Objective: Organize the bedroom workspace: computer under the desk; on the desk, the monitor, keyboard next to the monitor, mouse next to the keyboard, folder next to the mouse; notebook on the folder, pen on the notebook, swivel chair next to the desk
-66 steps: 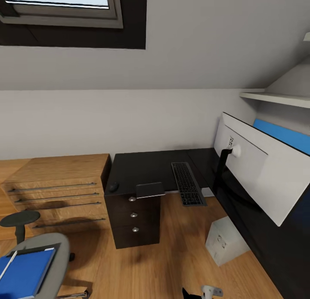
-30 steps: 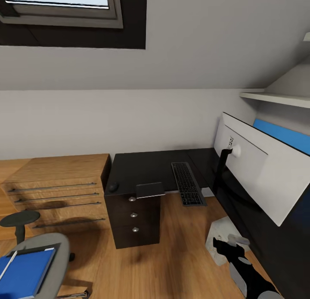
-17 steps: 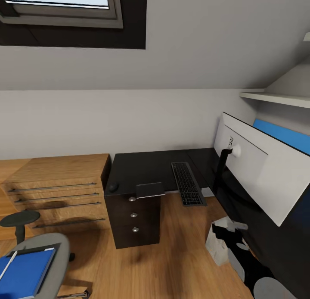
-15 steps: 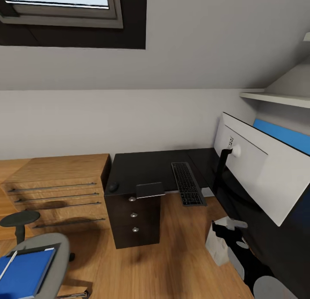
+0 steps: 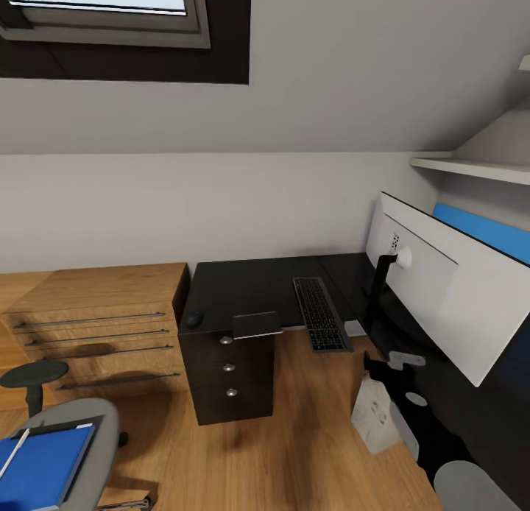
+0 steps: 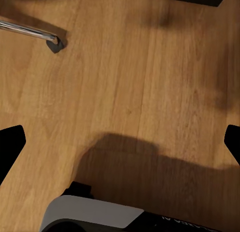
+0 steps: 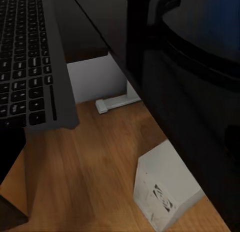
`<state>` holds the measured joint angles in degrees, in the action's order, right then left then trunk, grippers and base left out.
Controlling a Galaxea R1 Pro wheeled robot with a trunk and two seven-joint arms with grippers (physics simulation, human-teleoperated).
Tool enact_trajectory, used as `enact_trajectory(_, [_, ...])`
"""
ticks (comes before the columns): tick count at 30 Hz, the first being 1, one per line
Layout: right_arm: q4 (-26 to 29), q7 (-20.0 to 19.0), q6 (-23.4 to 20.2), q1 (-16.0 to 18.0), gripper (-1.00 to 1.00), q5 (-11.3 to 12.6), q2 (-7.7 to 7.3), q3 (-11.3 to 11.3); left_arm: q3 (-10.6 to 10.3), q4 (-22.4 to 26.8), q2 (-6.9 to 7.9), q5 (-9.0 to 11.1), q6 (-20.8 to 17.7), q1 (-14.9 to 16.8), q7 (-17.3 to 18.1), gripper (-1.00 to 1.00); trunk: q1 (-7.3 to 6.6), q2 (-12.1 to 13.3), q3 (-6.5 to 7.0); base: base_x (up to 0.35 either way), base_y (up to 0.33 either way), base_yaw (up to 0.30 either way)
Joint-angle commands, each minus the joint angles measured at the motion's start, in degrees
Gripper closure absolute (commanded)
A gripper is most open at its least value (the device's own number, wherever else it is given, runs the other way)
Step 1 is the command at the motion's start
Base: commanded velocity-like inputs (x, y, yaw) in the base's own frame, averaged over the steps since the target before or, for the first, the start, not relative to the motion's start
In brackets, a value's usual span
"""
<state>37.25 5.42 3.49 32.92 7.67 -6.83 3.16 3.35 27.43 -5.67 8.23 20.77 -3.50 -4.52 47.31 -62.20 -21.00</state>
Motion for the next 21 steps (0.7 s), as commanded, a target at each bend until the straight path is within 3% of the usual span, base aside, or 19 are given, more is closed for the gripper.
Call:
enact_trajectory(1, [0.69, 0.26, 0.23, 0.03, -1.0, 0.61, -0.08, -0.1, 0.11, 0.08, -0.04, 0.21, 0.06, -0.02, 0.04, -1.0, 0.01, -0.04, -0.05, 0.0, 0.0, 0.0])
enact_trajectory(21, [3.75, 2.87, 0.69, 0.04, -1.0, 0.67, -0.55, -0.39, 0.0, 0.05, -0.04, 0.13, 0.06, -0.02, 0.04, -1.0, 0.01, -0.04, -0.05, 0.0, 0.0, 0.0])
